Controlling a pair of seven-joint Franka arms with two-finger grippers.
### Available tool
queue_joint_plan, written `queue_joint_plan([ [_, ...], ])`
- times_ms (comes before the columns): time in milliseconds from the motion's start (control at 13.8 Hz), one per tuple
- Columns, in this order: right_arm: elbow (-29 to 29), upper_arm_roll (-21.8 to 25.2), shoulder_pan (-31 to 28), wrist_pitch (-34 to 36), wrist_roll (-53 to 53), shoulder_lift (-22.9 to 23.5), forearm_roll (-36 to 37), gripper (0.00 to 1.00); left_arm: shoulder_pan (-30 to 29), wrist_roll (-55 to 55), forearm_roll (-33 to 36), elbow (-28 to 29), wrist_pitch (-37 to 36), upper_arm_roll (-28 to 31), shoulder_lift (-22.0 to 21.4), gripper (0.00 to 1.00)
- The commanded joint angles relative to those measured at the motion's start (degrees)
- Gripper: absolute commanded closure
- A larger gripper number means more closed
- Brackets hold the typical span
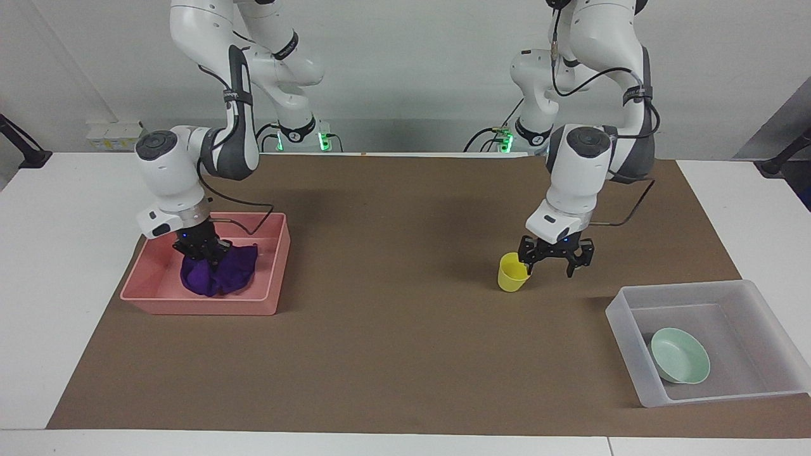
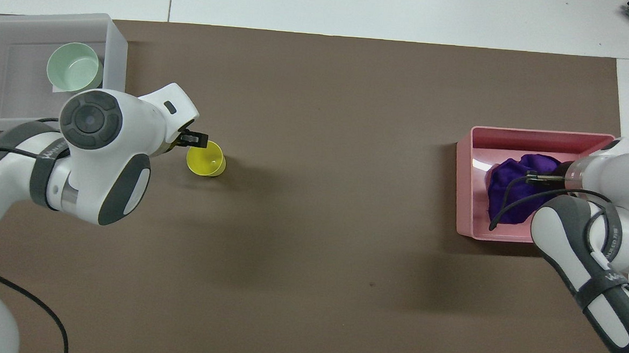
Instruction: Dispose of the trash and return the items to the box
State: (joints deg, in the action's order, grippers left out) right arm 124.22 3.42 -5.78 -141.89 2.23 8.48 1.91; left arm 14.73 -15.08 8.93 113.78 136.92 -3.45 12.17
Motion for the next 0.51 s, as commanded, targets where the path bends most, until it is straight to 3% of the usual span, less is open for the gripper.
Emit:
queue_joint_plan([
  [0, 1.9, -0.9, 0.1, -0.9, -3.4, -1.2, -0.6, 1.0, 2.7, -5.2, 0.7, 1.6, 5.5, 1.0, 3.4, 0.56],
  [72, 1.9, -0.9, 0.8, -0.9, -3.5, -1.2, -0.6, 0.99, 2.7, -5.2, 0.7, 2.3, 5.3, 1.0, 3.2, 0.85],
  [145, 1.8, -0.9, 0.9, -0.9, -3.5, -1.1, -0.6, 0.52, 2.7, -5.3, 0.7, 2.2, 4.9, 1.0, 3.2, 1.0],
  [217, 1.6, -0.9, 0.9, -0.8, -3.3, -1.2, -0.6, 0.01, 2.7, -5.2, 0.7, 2.1, 4.8, 1.1, 2.9, 1.0],
  [434, 0.4, -1.5, 1.1, 1.1, -3.8, -2.7, -0.6, 0.0, 2.2, -5.2, 0.7, 2.1, 4.0, 1.1, 2.4, 1.0],
])
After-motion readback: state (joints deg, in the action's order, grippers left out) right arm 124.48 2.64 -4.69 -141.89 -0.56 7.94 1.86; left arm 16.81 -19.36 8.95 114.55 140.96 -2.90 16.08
